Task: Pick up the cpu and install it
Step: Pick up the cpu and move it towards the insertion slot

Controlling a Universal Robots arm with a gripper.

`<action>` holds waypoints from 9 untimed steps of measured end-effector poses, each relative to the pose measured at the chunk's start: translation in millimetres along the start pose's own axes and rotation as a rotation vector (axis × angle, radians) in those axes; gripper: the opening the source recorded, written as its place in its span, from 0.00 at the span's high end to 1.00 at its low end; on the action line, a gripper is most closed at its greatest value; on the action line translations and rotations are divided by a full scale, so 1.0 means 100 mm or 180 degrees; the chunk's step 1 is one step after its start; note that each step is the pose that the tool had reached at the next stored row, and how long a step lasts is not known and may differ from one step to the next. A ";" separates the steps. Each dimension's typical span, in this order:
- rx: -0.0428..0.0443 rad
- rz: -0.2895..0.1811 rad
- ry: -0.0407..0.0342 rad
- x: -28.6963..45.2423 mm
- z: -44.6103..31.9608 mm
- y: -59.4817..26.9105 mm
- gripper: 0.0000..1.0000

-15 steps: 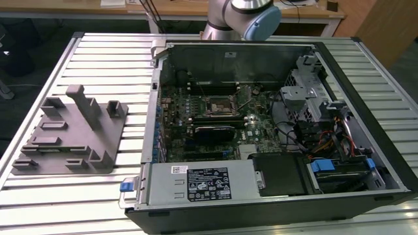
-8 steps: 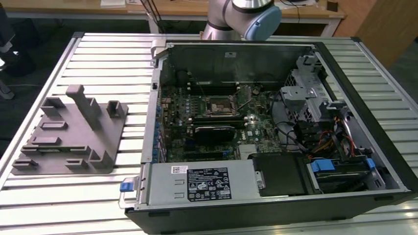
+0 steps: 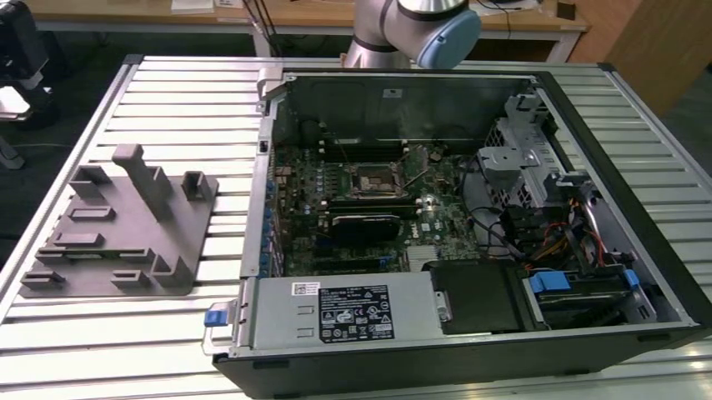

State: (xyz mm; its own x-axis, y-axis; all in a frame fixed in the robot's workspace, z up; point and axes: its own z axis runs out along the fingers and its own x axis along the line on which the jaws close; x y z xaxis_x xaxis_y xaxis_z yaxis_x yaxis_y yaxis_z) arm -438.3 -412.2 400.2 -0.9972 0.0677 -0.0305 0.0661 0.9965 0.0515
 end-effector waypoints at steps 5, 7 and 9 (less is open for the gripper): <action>0.0000 0.0000 0.0000 -0.128 0.005 0.010 0.45; 0.0000 0.0000 0.0000 -0.180 0.007 0.014 0.45; 0.0000 0.0000 0.0000 -0.233 0.008 0.017 0.45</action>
State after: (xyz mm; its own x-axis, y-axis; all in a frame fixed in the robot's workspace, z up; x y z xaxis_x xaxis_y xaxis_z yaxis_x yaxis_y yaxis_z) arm -414.9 -412.0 400.2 -0.9972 0.0676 -0.0306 0.0659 0.9965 0.0515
